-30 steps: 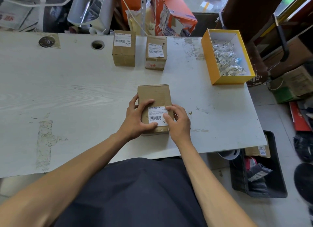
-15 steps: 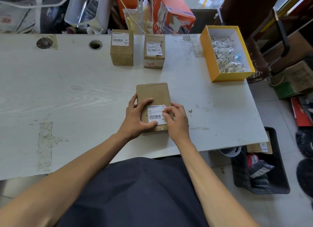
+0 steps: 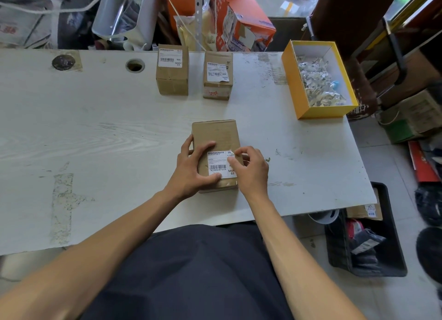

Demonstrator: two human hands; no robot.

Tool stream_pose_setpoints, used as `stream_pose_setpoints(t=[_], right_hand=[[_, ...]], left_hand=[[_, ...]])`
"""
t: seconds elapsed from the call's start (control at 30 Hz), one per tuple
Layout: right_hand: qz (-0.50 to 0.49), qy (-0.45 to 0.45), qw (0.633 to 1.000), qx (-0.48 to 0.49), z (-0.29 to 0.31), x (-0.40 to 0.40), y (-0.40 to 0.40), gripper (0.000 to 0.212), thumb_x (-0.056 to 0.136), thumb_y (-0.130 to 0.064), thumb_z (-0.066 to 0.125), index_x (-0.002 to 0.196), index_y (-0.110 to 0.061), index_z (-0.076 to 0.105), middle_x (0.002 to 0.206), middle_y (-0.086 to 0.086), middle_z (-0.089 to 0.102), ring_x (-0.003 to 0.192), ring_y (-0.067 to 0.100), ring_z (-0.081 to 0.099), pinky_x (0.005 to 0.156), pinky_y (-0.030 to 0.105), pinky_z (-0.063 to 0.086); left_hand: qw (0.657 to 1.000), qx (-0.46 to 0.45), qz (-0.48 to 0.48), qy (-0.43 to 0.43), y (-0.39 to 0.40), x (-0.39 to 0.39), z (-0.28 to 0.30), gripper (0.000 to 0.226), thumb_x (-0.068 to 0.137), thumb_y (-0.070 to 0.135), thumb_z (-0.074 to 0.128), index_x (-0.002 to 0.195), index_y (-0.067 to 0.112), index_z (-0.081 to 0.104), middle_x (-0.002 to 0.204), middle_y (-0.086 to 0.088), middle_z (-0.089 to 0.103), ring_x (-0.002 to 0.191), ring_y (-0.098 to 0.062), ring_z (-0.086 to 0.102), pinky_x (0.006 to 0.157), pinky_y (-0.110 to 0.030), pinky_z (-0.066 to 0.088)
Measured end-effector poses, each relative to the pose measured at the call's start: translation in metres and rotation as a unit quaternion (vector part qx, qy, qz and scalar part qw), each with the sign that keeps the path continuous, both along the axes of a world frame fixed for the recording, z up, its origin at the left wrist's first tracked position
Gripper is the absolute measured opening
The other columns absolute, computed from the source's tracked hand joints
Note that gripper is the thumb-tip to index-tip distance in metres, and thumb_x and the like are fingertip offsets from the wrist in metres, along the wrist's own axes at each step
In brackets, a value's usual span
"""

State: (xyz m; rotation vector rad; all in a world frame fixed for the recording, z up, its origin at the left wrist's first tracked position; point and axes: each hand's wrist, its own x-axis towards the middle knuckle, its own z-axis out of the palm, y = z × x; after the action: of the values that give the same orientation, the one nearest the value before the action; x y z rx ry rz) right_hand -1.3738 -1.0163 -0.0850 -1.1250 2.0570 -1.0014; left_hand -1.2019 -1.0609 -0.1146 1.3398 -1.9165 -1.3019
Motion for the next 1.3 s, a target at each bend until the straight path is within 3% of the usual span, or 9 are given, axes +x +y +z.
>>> stream_pose_setpoints(t=[0.23, 0.4, 0.57, 0.8, 0.9, 0.97, 1.07, 1.2, 1.3], right_hand=[[-0.014, 0.034, 0.999, -0.004, -0.002, 0.002, -0.010, 0.000, 0.087, -0.019, 0.069, 0.087, -0.019, 0.069, 0.100, -0.007, 0.058, 0.087, 0.012, 0.062, 0.077, 0.026, 0.049], [-0.016, 0.074, 0.997, 0.005, -0.006, 0.008, -0.013, 0.005, 0.090, -0.016, 0.065, 0.085, -0.015, 0.065, 0.101, -0.010, 0.051, 0.089, 0.017, 0.060, 0.075, 0.025, 0.042], [-0.008, 0.079, 0.997, -0.006, -0.008, 0.007, -0.016, 0.008, 0.091, -0.015, 0.063, 0.082, -0.016, 0.062, 0.107, -0.011, 0.045, 0.100, 0.020, 0.057, 0.085, 0.035, 0.049], [-0.004, 0.033, 0.999, -0.016, -0.008, 0.006, -0.015, 0.013, 0.093, -0.012, 0.058, 0.081, -0.016, 0.059, 0.116, -0.007, 0.045, 0.110, 0.022, 0.054, 0.095, 0.037, 0.046], [-0.004, 0.022, 1.000, -0.017, -0.007, 0.006, -0.015, 0.012, 0.094, -0.011, 0.057, 0.082, -0.013, 0.060, 0.120, -0.005, 0.047, 0.111, 0.018, 0.053, 0.095, 0.030, 0.044], [-0.020, -0.003, 0.999, -0.027, -0.006, 0.006, -0.014, 0.008, 0.094, -0.012, 0.057, 0.088, -0.012, 0.061, 0.122, -0.002, 0.052, 0.100, 0.011, 0.056, 0.085, 0.017, 0.046], [-0.033, -0.032, 0.998, -0.053, -0.005, 0.004, -0.008, 0.018, 0.096, -0.014, 0.057, 0.112, -0.016, 0.063, 0.126, 0.000, 0.056, 0.093, 0.001, 0.058, 0.071, 0.006, 0.045], [0.015, -0.021, 1.000, -0.018, -0.014, 0.005, 0.002, 0.040, 0.092, -0.026, 0.066, 0.131, -0.026, 0.061, 0.145, -0.008, 0.046, 0.131, 0.006, 0.044, 0.104, 0.023, 0.039], [-0.038, -0.088, 0.995, -0.016, -0.014, 0.008, 0.004, 0.036, 0.087, -0.025, 0.071, 0.123, -0.030, 0.067, 0.140, -0.012, 0.051, 0.128, 0.004, 0.047, 0.105, 0.027, 0.042]], left_hand=[[1.000, 0.004, -0.002, -0.003, -0.001, -0.002, 0.000, 0.077, 0.063, 0.056, 0.074, 0.130, 0.066, 0.038, 0.159, 0.011, 0.008, 0.137, -0.022, 0.036, 0.112, -0.044, 0.040], [1.000, 0.003, -0.002, -0.004, -0.001, -0.001, 0.000, 0.077, 0.063, 0.055, 0.074, 0.131, 0.064, 0.038, 0.158, 0.013, 0.008, 0.136, -0.023, 0.037, 0.112, -0.045, 0.040], [1.000, 0.003, -0.003, -0.003, -0.001, -0.001, 0.000, 0.076, 0.063, 0.056, 0.074, 0.130, 0.065, 0.038, 0.159, 0.012, 0.008, 0.136, -0.022, 0.038, 0.112, -0.044, 0.041], [1.000, 0.007, -0.003, -0.004, -0.001, 0.000, 0.000, 0.077, 0.063, 0.056, 0.074, 0.131, 0.065, 0.038, 0.158, 0.014, 0.008, 0.136, -0.021, 0.037, 0.112, -0.044, 0.040], [1.000, 0.007, -0.001, -0.006, -0.001, 0.000, 0.000, 0.078, 0.063, 0.056, 0.075, 0.131, 0.065, 0.038, 0.159, 0.014, 0.007, 0.136, -0.021, 0.037, 0.112, -0.044, 0.041], [1.000, 0.008, -0.001, -0.005, -0.001, 0.000, 0.000, 0.078, 0.063, 0.056, 0.075, 0.131, 0.065, 0.038, 0.159, 0.014, 0.007, 0.137, -0.021, 0.037, 0.112, -0.045, 0.041], [1.000, 0.008, -0.003, -0.003, -0.002, 0.000, -0.001, 0.077, 0.063, 0.056, 0.075, 0.131, 0.065, 0.039, 0.158, 0.014, 0.007, 0.136, -0.021, 0.037, 0.112, -0.044, 0.041], [1.000, 0.006, -0.004, -0.001, -0.002, 0.001, -0.002, 0.078, 0.064, 0.057, 0.075, 0.131, 0.067, 0.038, 0.158, 0.014, 0.008, 0.137, -0.021, 0.037, 0.111, -0.045, 0.041], [1.000, 0.006, -0.002, 0.003, -0.001, 0.000, -0.002, 0.077, 0.064, 0.057, 0.075, 0.130, 0.067, 0.038, 0.159, 0.013, 0.008, 0.137, -0.020, 0.037, 0.111, -0.045, 0.042]])
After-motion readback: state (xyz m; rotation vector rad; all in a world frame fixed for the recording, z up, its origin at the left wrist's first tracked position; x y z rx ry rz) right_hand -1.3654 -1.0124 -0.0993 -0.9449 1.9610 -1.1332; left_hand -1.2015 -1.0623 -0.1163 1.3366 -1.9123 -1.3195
